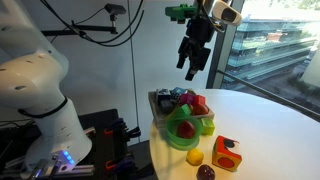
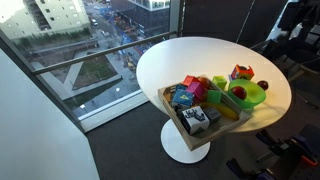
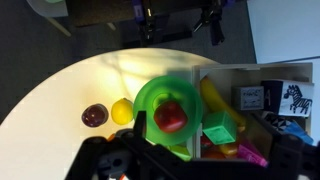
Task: Pick up the red apple from the green bowl and put it on the table
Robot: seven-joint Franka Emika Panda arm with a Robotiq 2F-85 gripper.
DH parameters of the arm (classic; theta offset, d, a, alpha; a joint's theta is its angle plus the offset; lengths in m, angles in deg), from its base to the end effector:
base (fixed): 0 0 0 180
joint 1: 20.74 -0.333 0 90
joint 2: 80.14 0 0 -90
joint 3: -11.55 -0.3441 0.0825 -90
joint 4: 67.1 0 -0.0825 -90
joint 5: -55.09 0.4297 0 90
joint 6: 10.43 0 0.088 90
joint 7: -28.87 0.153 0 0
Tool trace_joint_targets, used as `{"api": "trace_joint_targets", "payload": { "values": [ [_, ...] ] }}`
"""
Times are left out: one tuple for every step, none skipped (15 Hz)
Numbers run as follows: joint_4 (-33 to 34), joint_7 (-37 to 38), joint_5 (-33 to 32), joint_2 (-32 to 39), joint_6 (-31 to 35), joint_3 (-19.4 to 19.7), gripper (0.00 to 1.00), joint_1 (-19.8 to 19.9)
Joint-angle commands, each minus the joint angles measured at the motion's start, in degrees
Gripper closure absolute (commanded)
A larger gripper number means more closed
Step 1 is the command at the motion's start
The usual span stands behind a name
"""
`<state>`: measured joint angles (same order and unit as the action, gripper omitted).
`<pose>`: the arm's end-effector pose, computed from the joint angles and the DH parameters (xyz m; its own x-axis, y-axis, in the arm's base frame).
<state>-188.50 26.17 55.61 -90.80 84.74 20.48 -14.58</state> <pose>0.4753 -0.1286 0.4393 0.9432 -0.1957 -0.2684 -0.2165 -0.9750 -0.0499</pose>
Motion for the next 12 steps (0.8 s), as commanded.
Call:
{"api": "trace_joint_targets", "payload": {
  "values": [
    [-1.3,2.7,-0.8,2.7,5.5,-1.5,0.0,0.0],
    [-2.2,3.1,-0.9,3.3,7.5,-1.8,0.0,-0.1],
    [-3.2,3.5,-0.9,3.7,9.6,-2.1,0.0,-0.2],
    [-4.3,3.8,-0.9,4.1,11.7,-2.4,0.0,-0.4],
    [-5.1,4.1,-1.0,4.5,13.4,-2.7,0.0,-0.5],
    [-6.0,4.4,-1.2,5.0,15.0,-3.0,0.0,-0.5],
    [-6.9,4.9,-1.5,5.4,16.6,-3.3,0.0,-0.6],
    [-7.6,5.4,-1.8,6.0,18.1,-3.5,0.0,-0.6],
    [-8.3,6.0,-2.3,6.6,19.4,-3.7,0.0,-0.7],
    [-8.9,6.7,-2.9,7.3,20.7,-3.8,0.0,-0.7],
    [-9.5,7.4,-3.4,8.0,22.1,-4.0,0.0,-0.7],
    [-9.9,8.2,-3.9,8.9,23.2,-4.0,0.0,-0.7]
  ]
}}
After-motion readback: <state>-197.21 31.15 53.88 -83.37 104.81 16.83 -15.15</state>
